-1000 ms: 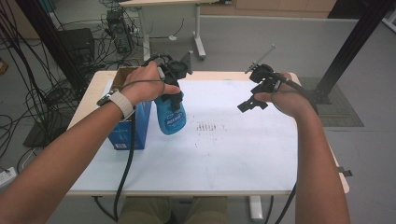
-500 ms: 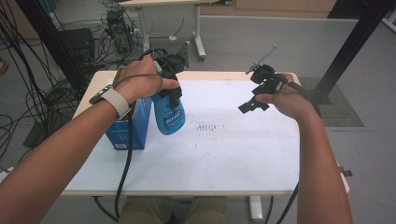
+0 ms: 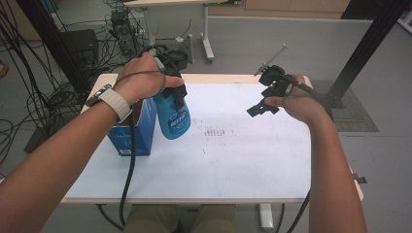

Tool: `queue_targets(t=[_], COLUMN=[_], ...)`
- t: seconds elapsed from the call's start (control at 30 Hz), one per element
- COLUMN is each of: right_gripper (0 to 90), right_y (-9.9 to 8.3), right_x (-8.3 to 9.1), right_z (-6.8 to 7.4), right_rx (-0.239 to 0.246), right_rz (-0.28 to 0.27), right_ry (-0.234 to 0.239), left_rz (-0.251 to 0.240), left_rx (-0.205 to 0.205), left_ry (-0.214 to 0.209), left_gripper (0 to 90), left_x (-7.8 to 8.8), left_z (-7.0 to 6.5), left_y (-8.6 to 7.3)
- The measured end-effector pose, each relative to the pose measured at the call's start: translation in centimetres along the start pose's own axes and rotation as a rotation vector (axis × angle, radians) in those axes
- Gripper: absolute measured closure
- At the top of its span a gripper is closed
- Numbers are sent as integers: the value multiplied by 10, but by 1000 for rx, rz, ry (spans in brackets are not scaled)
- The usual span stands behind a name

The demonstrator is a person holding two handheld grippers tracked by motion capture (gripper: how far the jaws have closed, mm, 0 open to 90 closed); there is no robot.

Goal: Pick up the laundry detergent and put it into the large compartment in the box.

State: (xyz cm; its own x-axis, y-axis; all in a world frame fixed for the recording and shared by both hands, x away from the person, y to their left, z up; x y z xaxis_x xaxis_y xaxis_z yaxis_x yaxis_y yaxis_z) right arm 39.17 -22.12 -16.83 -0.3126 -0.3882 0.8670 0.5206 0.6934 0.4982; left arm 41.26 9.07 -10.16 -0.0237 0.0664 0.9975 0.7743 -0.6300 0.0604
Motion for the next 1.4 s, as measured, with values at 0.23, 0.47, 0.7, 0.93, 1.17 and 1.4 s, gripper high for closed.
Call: queue_targets(t=[0.23,0.47,0.7,0.93,1.17,1.4], right_gripper=[117,117,117,117,117,117], right_y=[0,2,5,7,9,8], right_x=[0,0,0,1,1,2], right_z=[1,2,3,4,4,3], right_rx=[3,11,15,21,26,23], right_rz=[2,0,4,2,1,-4], right_ry=[1,2,0,-1,0,1], left_rz=[0,-3,-2,0,-5,-10], left_rx=[25,57,82,110,137,179], left_ry=[21,22,24,32,12,8], left_gripper=[385,385,385,385,385,384], left_x=[16,27,37,47,55,66], left_z=[-1,4,8,10,13,17], left_y=[-4,-7,-10,-12,-14,-16])
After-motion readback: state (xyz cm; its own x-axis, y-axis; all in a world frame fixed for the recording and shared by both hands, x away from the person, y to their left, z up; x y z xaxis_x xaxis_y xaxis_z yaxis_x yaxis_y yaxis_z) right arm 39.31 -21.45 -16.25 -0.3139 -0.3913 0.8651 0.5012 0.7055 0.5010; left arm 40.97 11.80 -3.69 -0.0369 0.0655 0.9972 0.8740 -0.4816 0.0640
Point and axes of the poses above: each handheld gripper's, and its own axes: x roughly backward along the jaws, y roughly out of its top, z roughly to its left, the point moved 8 cm from there along -x, roughly forward along the jaws, and after that the axes turned 1 degree about -x, right-handed, at the moved point
